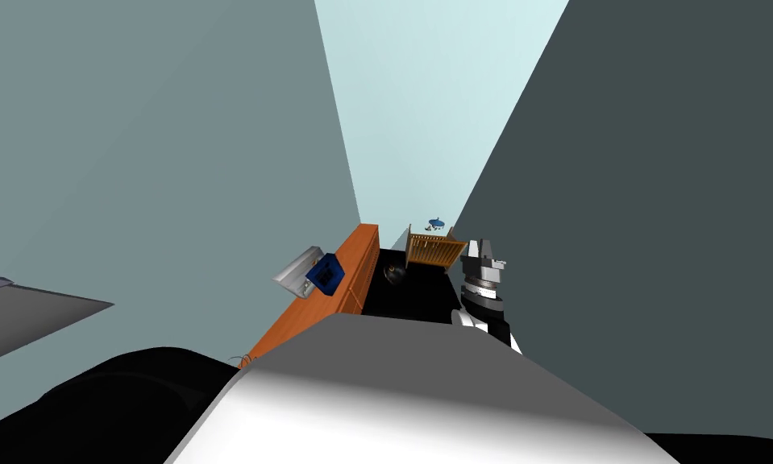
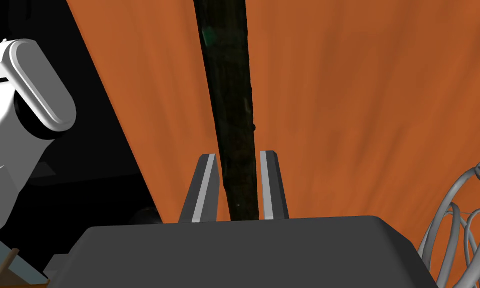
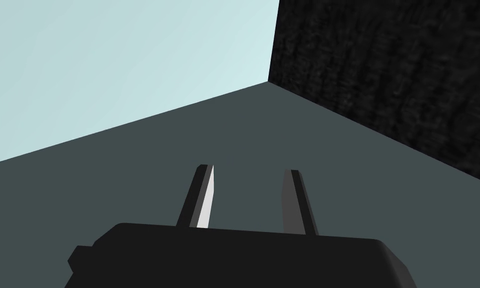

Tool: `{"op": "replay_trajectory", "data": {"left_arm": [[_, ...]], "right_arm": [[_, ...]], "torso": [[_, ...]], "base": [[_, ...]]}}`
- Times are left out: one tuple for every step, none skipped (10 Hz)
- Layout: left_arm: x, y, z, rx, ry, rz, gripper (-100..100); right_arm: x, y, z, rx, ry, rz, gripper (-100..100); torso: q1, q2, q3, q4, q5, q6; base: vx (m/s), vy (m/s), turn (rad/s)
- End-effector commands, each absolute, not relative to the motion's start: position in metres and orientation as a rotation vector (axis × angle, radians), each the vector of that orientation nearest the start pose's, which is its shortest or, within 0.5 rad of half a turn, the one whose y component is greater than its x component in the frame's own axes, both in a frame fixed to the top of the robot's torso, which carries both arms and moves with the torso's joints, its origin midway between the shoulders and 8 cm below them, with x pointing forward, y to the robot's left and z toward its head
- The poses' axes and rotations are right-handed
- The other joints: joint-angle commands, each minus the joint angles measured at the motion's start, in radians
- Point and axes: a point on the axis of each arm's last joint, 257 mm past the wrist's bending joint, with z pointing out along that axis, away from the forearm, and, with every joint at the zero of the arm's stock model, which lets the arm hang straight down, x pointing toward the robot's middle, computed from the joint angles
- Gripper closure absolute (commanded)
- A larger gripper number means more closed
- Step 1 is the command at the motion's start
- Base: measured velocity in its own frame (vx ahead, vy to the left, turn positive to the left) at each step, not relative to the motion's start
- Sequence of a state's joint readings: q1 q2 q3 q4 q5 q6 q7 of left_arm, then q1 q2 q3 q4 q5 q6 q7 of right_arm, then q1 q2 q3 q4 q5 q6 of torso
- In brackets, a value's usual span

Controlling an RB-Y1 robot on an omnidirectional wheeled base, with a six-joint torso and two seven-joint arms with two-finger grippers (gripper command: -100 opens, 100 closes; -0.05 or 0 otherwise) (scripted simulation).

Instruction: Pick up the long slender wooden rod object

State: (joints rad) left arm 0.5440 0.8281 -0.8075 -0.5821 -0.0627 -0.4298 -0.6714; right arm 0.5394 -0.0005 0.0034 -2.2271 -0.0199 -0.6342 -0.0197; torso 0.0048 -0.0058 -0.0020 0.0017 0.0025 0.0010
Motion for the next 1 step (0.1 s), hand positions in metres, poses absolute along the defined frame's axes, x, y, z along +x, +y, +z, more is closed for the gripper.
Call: {"op": "replay_trajectory", "data": {"left_arm": [[-0.1483,0.5224,-0.5778,0.104,3.049,0.047,0]], "right_arm": [[0.3272,-0.2834,0.0137,0.64,0.561,1.332,0]], "torso": [[0.0,0.0,0.0,0.0,0.0,0.0]], "base": [[0.0,0.0,0.0]]}}
